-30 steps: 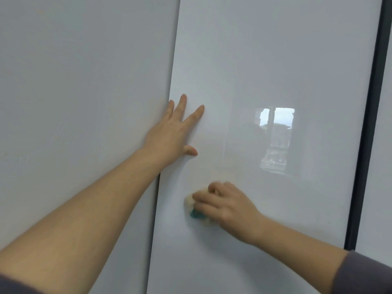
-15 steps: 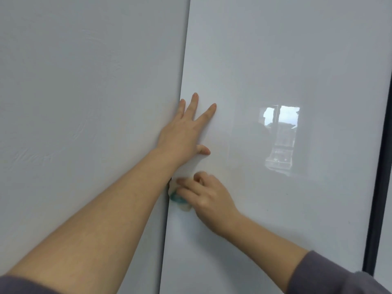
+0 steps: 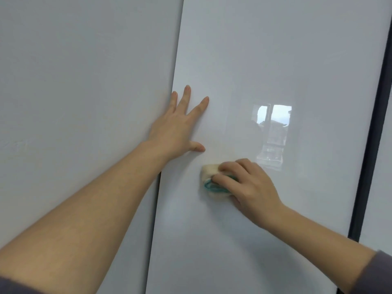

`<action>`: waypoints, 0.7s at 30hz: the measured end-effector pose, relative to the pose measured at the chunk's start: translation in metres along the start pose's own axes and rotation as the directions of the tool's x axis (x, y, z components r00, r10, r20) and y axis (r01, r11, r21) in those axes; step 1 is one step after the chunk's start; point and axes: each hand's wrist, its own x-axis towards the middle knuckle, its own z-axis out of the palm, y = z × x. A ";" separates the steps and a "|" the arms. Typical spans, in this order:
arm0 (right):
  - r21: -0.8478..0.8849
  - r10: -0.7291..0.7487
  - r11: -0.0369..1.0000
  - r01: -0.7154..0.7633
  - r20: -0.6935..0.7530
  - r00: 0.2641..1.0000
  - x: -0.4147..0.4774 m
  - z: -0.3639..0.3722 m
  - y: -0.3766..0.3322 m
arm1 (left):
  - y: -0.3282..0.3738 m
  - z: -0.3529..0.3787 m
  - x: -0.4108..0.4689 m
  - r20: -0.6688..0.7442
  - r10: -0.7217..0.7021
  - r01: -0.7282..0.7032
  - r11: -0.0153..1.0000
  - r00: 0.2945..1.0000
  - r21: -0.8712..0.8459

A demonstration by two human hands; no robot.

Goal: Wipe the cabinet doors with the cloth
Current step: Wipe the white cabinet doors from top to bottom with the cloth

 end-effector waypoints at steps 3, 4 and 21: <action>0.031 -0.041 0.999 0.039 0.080 0.996 -0.042 -0.004 -0.019 | 0.002 -0.001 -0.001 0.023 0.002 -0.002 1.000 1.000 -0.017; 0.049 -0.121 0.992 0.115 0.133 0.984 -0.059 -0.006 -0.028 | 0.003 -0.001 -0.002 0.030 0.003 -0.003 1.000 1.000 -0.020; -0.015 -0.178 0.982 0.186 0.228 0.957 -0.109 -0.050 0.014 | 0.020 0.010 -0.010 0.044 0.146 -0.151 0.977 0.988 0.149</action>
